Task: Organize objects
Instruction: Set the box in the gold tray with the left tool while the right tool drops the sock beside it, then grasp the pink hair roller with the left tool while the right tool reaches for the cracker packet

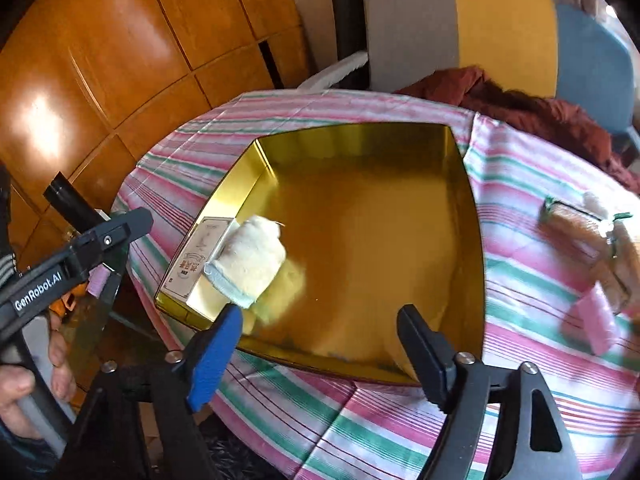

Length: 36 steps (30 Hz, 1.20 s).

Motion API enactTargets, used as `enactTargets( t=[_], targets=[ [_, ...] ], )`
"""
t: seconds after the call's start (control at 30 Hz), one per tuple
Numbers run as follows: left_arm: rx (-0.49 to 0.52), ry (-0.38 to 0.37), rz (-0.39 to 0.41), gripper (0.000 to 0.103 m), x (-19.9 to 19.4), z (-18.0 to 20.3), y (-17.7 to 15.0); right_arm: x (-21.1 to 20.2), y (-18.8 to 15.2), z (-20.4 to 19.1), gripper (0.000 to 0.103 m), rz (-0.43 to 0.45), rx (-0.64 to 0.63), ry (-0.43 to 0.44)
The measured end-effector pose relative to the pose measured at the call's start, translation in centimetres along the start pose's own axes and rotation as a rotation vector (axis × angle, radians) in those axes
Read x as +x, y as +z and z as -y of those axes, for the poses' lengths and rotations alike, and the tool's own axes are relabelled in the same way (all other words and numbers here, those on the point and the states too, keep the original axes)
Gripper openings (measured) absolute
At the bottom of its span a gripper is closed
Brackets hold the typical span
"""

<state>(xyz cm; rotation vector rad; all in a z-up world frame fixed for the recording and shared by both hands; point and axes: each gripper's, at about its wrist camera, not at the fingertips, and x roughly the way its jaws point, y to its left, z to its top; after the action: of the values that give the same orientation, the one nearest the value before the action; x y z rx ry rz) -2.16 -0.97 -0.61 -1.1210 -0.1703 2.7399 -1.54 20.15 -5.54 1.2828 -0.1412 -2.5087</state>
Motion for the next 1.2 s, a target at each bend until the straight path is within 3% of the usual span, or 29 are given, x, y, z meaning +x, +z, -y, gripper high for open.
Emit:
enactTargets(
  t=[0.23, 0.73, 1.0, 1.2],
  targets=[
    [0.048, -0.026, -0.01, 0.053, -0.4, 2.1, -0.3, -1.9, -0.5, 0.5, 0.089, 0.061, -0.016, -0.069],
    [0.222, -0.029, -0.005, 0.053, -1.0, 7.6, -1.4, -5.9, -0.8, 5.1, 0.092, 0.164, 0.077, -0.164],
    [0.3, -0.068, -0.032, 0.053, -0.5, 10.4, -1.8, -8.7, -1.2, 9.8, 0.093, 0.201, 0.153, -0.258],
    [0.371, -0.144, -0.059, 0.053, 0.2, 13.5, -2.0, -11.9, -1.3, 15.0, 0.093, 0.229, 0.223, -0.348]
  ],
)
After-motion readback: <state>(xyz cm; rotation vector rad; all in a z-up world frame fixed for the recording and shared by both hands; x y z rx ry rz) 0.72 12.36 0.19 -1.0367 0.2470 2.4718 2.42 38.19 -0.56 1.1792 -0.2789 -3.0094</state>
